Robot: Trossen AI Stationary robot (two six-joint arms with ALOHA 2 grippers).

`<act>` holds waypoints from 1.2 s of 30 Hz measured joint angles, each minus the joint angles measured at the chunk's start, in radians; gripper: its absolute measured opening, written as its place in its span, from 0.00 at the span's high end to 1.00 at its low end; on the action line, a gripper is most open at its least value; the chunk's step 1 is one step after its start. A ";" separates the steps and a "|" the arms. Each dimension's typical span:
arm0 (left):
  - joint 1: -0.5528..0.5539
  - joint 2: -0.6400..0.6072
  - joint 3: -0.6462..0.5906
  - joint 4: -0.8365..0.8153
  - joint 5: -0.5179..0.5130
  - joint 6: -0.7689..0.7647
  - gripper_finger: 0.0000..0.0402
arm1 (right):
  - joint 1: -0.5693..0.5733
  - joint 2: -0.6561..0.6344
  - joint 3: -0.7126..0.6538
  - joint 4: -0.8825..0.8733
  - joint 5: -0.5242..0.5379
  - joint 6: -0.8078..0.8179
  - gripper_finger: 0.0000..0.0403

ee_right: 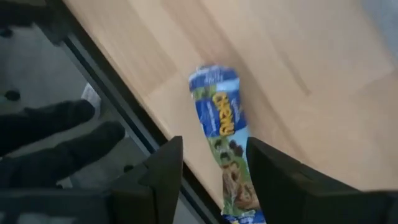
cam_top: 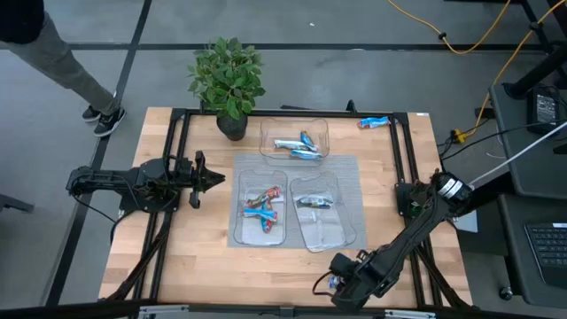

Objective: Pick and place Granola Bars by type
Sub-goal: Put the blue granola bar into the bottom right transparent bin

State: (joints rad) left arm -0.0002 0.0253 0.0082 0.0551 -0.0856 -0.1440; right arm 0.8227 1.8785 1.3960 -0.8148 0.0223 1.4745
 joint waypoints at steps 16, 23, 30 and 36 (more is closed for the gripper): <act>0.000 0.000 0.000 0.000 0.000 0.000 0.90 | 0.000 0.102 0.000 0.000 -0.045 0.045 0.25; 0.000 0.000 0.000 0.000 0.000 0.000 0.89 | 0.000 0.135 0.000 0.025 -0.050 0.041 0.23; 0.000 0.000 0.000 0.000 0.000 0.000 0.90 | 0.001 0.167 0.000 -0.001 -0.051 0.039 0.25; 0.000 0.000 0.000 0.000 0.000 0.000 0.89 | 0.000 0.178 0.002 -0.017 -0.051 0.039 0.42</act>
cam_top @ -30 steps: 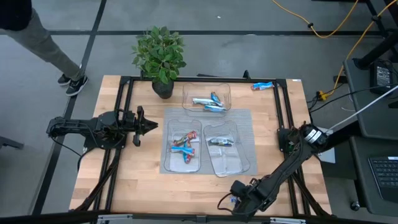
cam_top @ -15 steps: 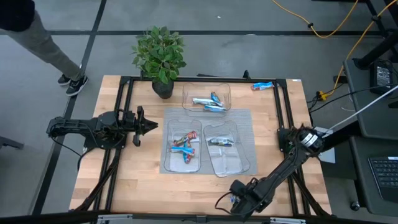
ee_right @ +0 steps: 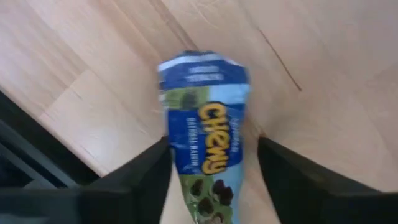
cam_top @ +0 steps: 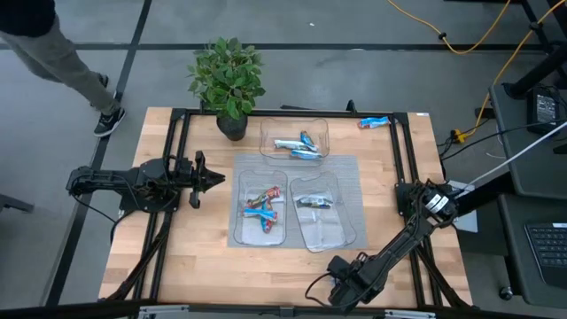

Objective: Pick and place Granola Bars by type
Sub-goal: Put the blue granola bar into the bottom right transparent bin

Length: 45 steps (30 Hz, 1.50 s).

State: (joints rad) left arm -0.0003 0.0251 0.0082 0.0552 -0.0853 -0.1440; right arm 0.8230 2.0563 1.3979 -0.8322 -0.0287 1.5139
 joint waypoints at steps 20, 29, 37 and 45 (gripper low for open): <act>0.000 0.000 0.000 0.000 0.000 0.000 0.90 | 0.038 -0.008 0.097 -0.100 -0.112 0.002 0.90; 0.000 0.000 0.000 0.000 0.000 0.000 0.89 | 0.052 -0.009 0.310 -0.348 -0.057 -0.003 0.92; 0.000 0.000 0.000 0.000 0.000 0.000 0.90 | 0.052 -0.011 0.569 -0.634 0.106 -0.032 0.91; 0.000 0.000 0.000 0.000 0.000 0.000 0.90 | 0.005 -0.023 0.772 -0.739 0.312 -0.196 0.93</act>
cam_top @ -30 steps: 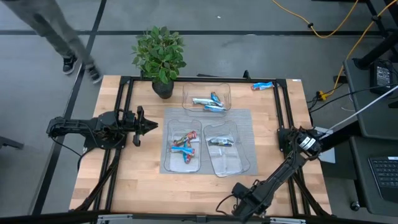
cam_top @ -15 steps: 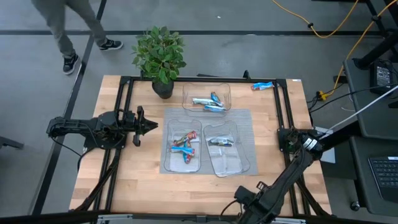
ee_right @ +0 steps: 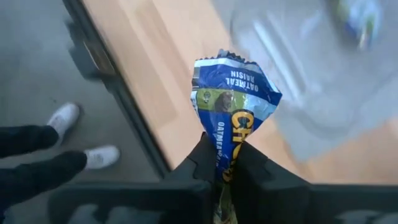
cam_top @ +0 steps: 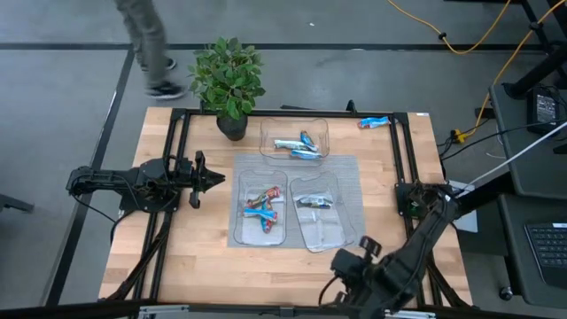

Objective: Pick and place Granola Bars by type
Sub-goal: Put the blue granola bar into the bottom right transparent bin

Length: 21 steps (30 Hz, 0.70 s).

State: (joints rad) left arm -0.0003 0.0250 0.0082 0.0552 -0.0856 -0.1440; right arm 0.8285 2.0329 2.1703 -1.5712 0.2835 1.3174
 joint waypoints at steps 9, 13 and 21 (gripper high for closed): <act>0.000 0.000 0.000 -0.001 0.000 0.000 0.90 | -0.170 -0.001 0.106 0.001 0.065 -0.401 0.93; 0.000 0.000 0.000 -0.001 0.000 0.000 0.90 | -0.259 -0.001 0.110 0.000 0.066 -0.582 0.93; 0.000 0.000 0.000 -0.002 0.000 0.000 0.90 | -0.417 0.000 0.110 0.000 0.067 -0.860 0.94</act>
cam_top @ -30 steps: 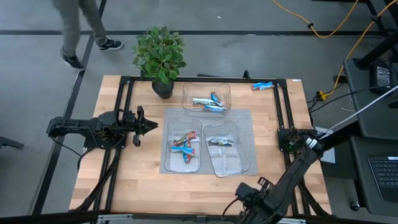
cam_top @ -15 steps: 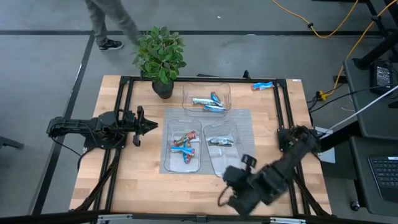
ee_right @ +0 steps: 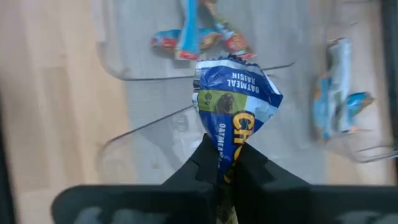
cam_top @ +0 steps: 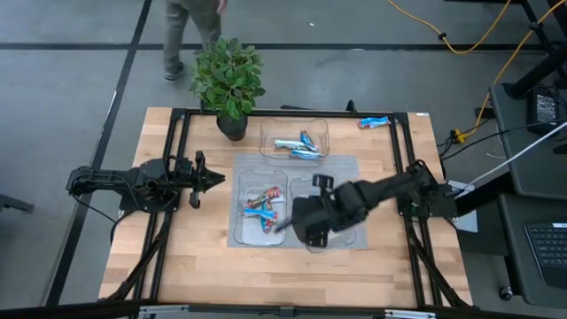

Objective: Pick and place Granola Bars by type
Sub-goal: Put the blue granola bar into the bottom right transparent bin

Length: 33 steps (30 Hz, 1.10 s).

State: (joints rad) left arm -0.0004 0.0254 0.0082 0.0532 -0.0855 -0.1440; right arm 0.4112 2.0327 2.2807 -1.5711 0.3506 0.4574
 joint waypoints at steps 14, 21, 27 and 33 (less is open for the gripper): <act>0.000 0.000 0.000 -0.001 0.000 0.000 0.89 | -0.206 -0.063 -0.002 0.000 -0.004 -0.276 0.95; 0.000 0.000 0.000 -0.001 0.000 0.000 0.90 | -0.277 -0.237 -0.065 0.001 0.048 -0.283 0.94; 0.000 0.000 0.000 -0.001 0.000 0.000 0.90 | -0.306 -0.462 -0.311 0.121 0.063 -0.244 0.90; 0.000 0.000 0.000 -0.001 0.000 0.000 0.90 | -0.304 -0.697 -0.739 0.548 -0.071 -0.195 0.95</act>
State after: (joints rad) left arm -0.0002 0.0254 0.0082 0.0525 -0.0853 -0.1440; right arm 0.1074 1.3361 1.5412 -1.0236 0.2797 0.2622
